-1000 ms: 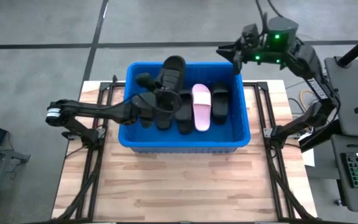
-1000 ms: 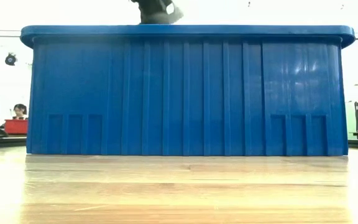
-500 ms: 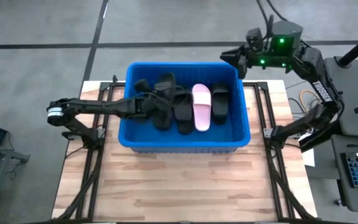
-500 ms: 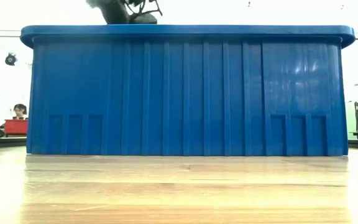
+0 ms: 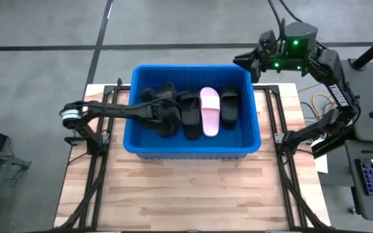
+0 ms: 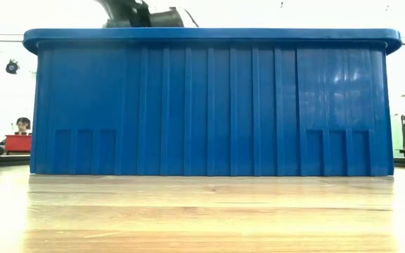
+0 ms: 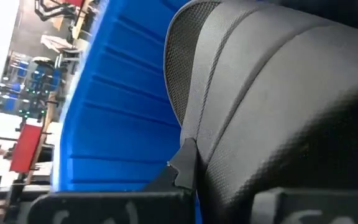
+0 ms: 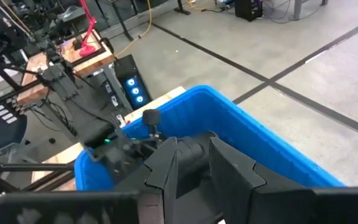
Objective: Pick and place slides into bin
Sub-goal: Put the black slide into the bin
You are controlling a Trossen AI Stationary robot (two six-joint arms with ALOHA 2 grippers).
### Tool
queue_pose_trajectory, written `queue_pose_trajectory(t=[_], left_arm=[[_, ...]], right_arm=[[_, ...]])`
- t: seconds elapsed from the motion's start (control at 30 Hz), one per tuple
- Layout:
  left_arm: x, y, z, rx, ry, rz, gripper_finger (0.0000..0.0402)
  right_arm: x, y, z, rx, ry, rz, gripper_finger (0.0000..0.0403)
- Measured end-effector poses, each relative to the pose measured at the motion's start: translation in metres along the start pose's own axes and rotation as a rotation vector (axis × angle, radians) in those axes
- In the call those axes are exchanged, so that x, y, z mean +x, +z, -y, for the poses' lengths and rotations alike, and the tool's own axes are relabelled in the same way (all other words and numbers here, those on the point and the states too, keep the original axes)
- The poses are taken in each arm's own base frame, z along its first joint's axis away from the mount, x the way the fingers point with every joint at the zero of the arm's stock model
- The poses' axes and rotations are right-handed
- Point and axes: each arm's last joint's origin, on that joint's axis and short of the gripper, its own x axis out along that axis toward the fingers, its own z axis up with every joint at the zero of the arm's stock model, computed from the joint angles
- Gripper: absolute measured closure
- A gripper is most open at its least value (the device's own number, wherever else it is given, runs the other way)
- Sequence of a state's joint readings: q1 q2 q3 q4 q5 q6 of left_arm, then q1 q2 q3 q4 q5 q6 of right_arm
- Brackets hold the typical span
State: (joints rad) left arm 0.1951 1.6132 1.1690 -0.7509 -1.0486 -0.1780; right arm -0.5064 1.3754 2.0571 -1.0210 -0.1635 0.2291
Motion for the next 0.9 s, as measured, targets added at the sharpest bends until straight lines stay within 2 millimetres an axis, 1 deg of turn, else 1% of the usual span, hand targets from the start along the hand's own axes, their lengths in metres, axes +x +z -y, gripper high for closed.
queue_pose_trajectory(t=[0.13, 0.3, 0.5, 0.63, 0.73, 0.9], left_arm=[[0.019, 0.000, 0.015, 0.017, 0.019, -0.037, 0.0402], [0.041, -0.001, 0.026, -0.003, 0.034, -0.099, 0.0402], [0.050, 0.001, 0.035, 0.018, 0.036, -0.116, 0.0401], [0.051, 0.002, 0.036, 0.003, 0.031, -0.108, 0.0397], [0.051, 0.003, 0.035, -0.007, 0.027, -0.105, 0.0370], [0.049, 0.010, 0.029, -0.005, -0.029, -0.097, 0.0292]], right_arm=[[-0.002, 0.000, 0.000, -0.001, 0.002, 0.000, 0.0319], [-0.005, 0.000, -0.002, -0.003, 0.007, 0.009, 0.0319], [-0.008, 0.000, -0.003, 0.001, 0.013, 0.015, 0.0319], [-0.009, 0.000, -0.003, 0.001, 0.012, 0.018, 0.0319], [-0.010, 0.000, -0.003, 0.000, 0.012, 0.019, 0.0319], [-0.012, 0.000, -0.004, -0.001, 0.014, 0.024, 0.0319]])
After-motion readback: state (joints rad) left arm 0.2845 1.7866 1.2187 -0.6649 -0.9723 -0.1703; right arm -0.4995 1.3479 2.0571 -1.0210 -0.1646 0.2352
